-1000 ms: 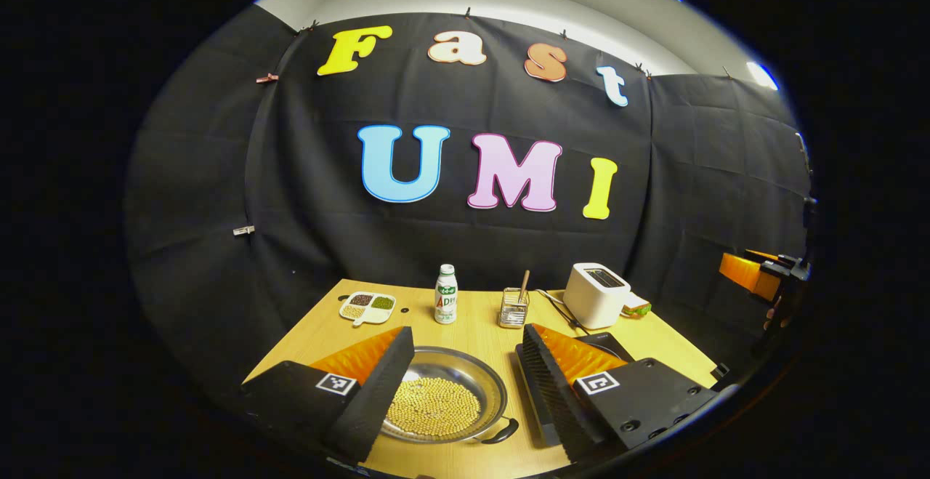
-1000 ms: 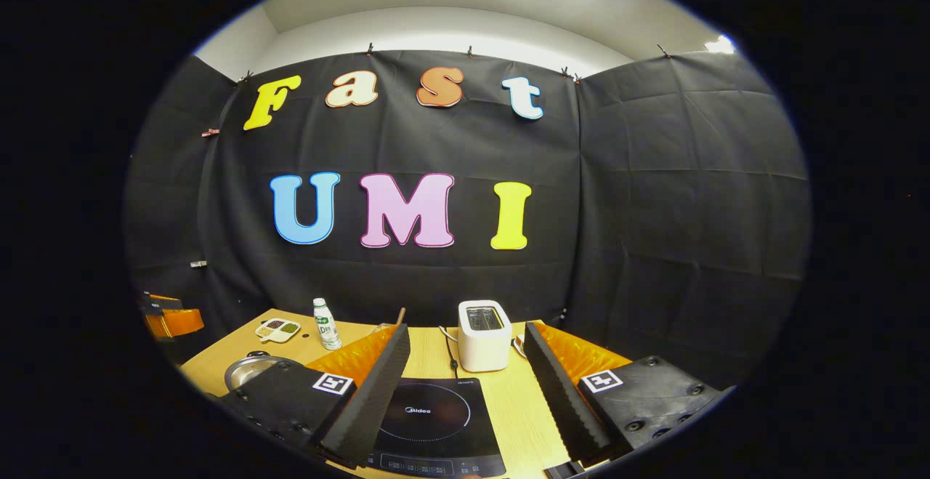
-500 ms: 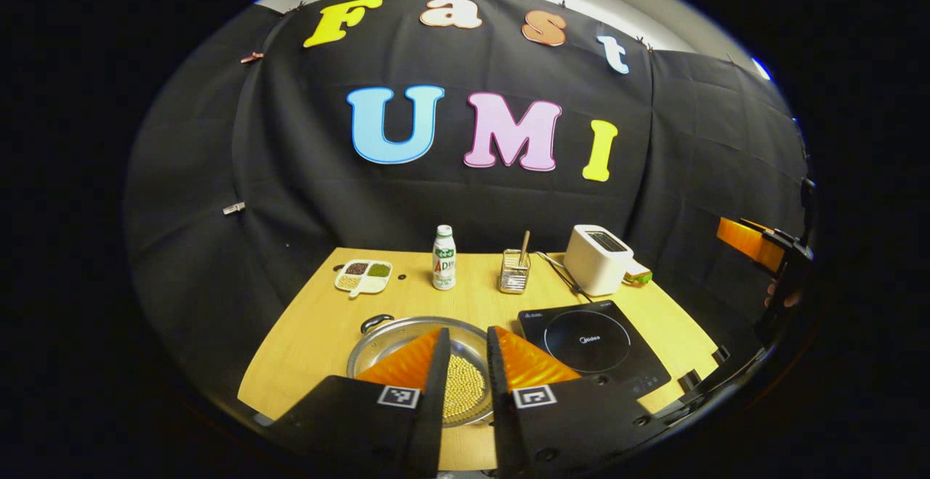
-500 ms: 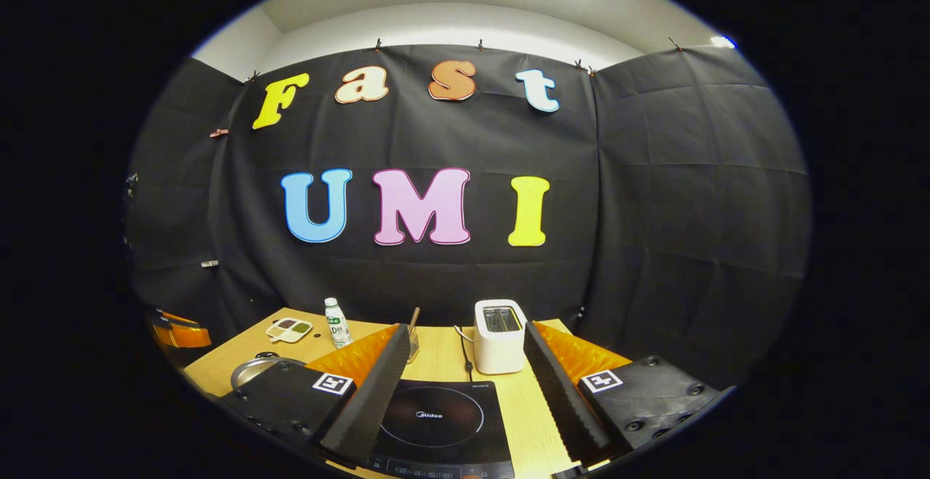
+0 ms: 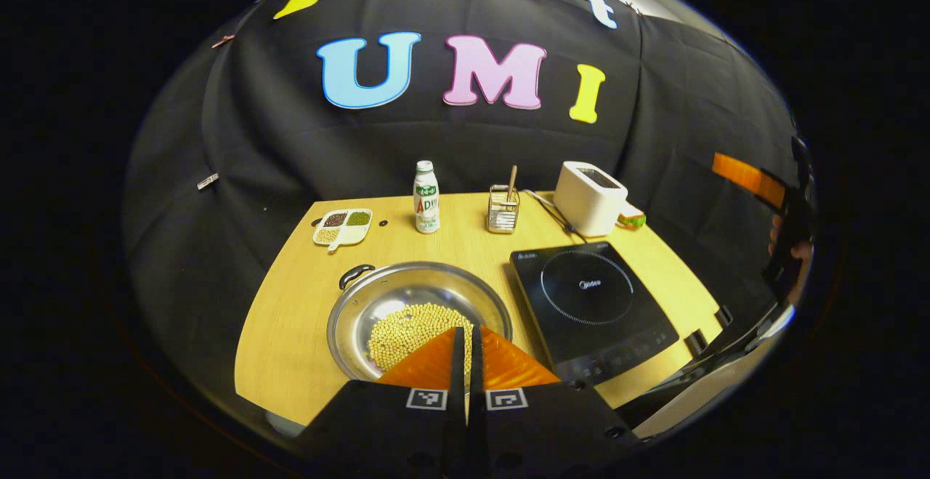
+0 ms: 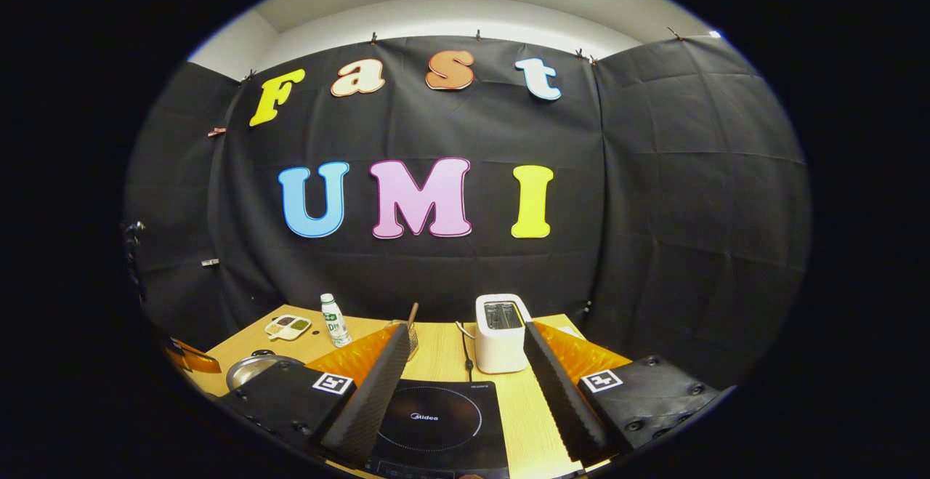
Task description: First push the handle of the pot to place it horizontally, then grasp the pot with both hands and set it on the induction cooktop.
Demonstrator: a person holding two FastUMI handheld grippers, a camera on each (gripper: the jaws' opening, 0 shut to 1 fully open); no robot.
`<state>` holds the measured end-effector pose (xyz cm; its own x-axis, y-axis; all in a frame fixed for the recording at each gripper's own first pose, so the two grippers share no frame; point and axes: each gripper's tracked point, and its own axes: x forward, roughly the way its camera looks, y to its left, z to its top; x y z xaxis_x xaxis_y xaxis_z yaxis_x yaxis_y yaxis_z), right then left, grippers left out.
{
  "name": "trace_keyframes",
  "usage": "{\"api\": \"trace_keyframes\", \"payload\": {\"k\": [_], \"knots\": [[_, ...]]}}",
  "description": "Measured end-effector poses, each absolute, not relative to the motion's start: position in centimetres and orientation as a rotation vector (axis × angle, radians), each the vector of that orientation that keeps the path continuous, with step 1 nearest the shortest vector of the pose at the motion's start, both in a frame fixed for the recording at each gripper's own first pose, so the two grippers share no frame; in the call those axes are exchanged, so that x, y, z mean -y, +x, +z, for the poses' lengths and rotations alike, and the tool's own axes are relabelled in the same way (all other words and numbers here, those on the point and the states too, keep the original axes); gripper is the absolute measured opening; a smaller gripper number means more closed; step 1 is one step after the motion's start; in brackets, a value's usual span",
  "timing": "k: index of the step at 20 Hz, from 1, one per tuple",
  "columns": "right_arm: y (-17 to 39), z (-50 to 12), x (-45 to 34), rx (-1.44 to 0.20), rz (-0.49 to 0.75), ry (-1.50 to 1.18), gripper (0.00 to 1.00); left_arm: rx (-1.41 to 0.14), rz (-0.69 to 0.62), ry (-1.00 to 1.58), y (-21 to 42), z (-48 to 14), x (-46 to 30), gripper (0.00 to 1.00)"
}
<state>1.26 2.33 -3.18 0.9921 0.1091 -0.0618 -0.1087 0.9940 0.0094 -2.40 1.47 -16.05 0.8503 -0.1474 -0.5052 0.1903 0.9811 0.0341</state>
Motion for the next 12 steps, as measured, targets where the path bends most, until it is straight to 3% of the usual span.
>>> {"api": "trace_keyframes", "payload": {"k": [4,12], "knots": [[1.8,-4.2,-2.4,-0.085,0.121,0.003,0.98,-0.641,-0.201,0.229,-3.6,-21.0,-1.9,0.05],[2.5,-5.9,-2.6,-0.120,0.143,-0.008,0.98,-0.828,-0.247,0.227,-5.1,-28.6,-1.8,0.05]]}}
